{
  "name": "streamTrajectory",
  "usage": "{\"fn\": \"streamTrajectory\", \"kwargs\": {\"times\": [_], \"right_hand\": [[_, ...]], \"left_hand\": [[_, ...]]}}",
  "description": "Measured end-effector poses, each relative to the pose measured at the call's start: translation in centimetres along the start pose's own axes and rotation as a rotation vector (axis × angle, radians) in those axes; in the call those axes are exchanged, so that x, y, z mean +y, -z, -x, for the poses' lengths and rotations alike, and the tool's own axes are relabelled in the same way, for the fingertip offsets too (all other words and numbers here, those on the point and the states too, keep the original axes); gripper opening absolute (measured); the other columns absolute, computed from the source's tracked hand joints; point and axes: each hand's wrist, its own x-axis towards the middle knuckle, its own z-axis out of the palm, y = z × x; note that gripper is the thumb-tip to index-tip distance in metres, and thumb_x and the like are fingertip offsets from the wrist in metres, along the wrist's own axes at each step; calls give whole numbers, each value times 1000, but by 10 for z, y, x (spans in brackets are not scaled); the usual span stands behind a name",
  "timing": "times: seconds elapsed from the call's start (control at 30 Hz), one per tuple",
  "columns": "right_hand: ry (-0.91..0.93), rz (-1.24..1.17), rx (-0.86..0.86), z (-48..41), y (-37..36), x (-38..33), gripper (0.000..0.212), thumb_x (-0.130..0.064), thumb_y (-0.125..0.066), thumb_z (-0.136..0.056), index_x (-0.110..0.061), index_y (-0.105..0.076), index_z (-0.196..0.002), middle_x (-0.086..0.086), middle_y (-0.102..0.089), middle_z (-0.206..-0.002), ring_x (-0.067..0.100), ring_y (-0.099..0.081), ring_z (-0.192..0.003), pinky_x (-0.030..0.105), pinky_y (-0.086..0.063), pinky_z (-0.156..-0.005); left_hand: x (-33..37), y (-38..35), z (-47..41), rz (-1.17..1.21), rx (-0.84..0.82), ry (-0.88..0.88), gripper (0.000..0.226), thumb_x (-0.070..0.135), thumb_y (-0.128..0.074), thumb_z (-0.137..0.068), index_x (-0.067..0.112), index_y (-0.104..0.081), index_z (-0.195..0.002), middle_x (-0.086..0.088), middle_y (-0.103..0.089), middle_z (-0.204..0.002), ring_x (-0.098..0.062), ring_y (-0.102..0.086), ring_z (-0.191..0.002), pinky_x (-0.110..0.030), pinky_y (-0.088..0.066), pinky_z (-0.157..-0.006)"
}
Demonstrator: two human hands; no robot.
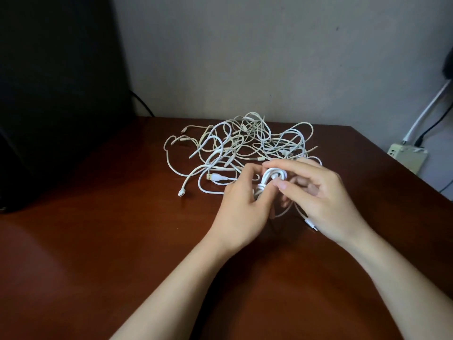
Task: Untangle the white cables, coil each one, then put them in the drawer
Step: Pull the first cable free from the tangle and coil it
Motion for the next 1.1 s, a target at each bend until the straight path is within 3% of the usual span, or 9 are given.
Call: {"fn": "streamTrajectory", "kwargs": {"times": [0.13, 0.3, 0.37, 0.47, 0.57, 0.7, 0.9, 1.1], "right_hand": [[3, -25, -23, 0, -1, 0, 30, -7, -56, -80, -24, -70, -101, -10, -59, -89, 7, -59, -62, 17, -50, -59], [-51, -140, -63, -1, -2, 3, 30, 0, -55, -75, -15, -65, -99, 7, -63, -92, 11, -61, -63, 21, -51, -60], [-74, -194, -87, -1, -4, 5, 34, 6, -55, -71, -12, -62, -99, 5, -64, -87, 15, -62, -64, 24, -52, -62], [-58, -168, -63, 0, -7, 6, 35, 5, -60, -70, -18, -62, -97, 0, -66, -87, 19, -65, -71, 27, -56, -67], [-37, -137, 8, -1, -7, 7, 34, 5, -71, -74, -21, -65, -95, -3, -69, -85, 13, -67, -72, 23, -55, -68], [-46, -139, 61, -4, -6, 9, 28, 10, -61, -83, -16, -65, -93, -8, -68, -82, 6, -62, -70, 18, -50, -63], [-27, -47, 171, -5, -4, 13, 33, 10, -54, -89, -22, -63, -93, -11, -65, -78, 3, -59, -67, 17, -48, -63], [31, -94, 250, -5, -5, 6, 34, 15, -49, -89, -16, -63, -89, -17, -67, -77, -2, -62, -68, 10, -48, -61]], "left_hand": [[5, 0, 1, 34, -16, 2, 15, 25, -50, -99, 11, -49, -104, 5, -58, -50, -2, -50, -44, -11, -34, -48], [4, 0, -3, 248, -7, 140, 16, 23, -58, -94, 11, -48, -97, -1, -56, -51, -5, -39, -33, -12, -27, -36], [5, 2, -4, 364, -18, 192, 18, 22, -61, -93, 11, -48, -96, -6, -54, -51, -6, -33, -31, -13, -23, -34], [8, 3, -3, 434, -36, 206, 19, 21, -59, -93, 7, -48, -100, -7, -51, -51, -5, -34, -31, -13, -23, -35], [9, 3, -4, 468, -43, 218, 19, 31, -49, -98, 12, -49, -97, -6, -50, -57, -7, -34, -38, -14, -24, -38], [10, 2, -5, 507, -68, 245, 25, 31, -34, -104, 15, -49, -92, -7, -54, -67, -11, -41, -45, -16, -29, -41], [10, 4, -5, 515, -54, 334, 20, 16, -41, -102, 4, -56, -96, -8, -61, -73, -14, -59, -53, -22, -52, -51], [17, 8, -7, 908, -130, 543, 20, 6, -50, -94, -4, -67, -91, -13, -68, -71, -14, -66, -53, -18, -53, -50]]}}
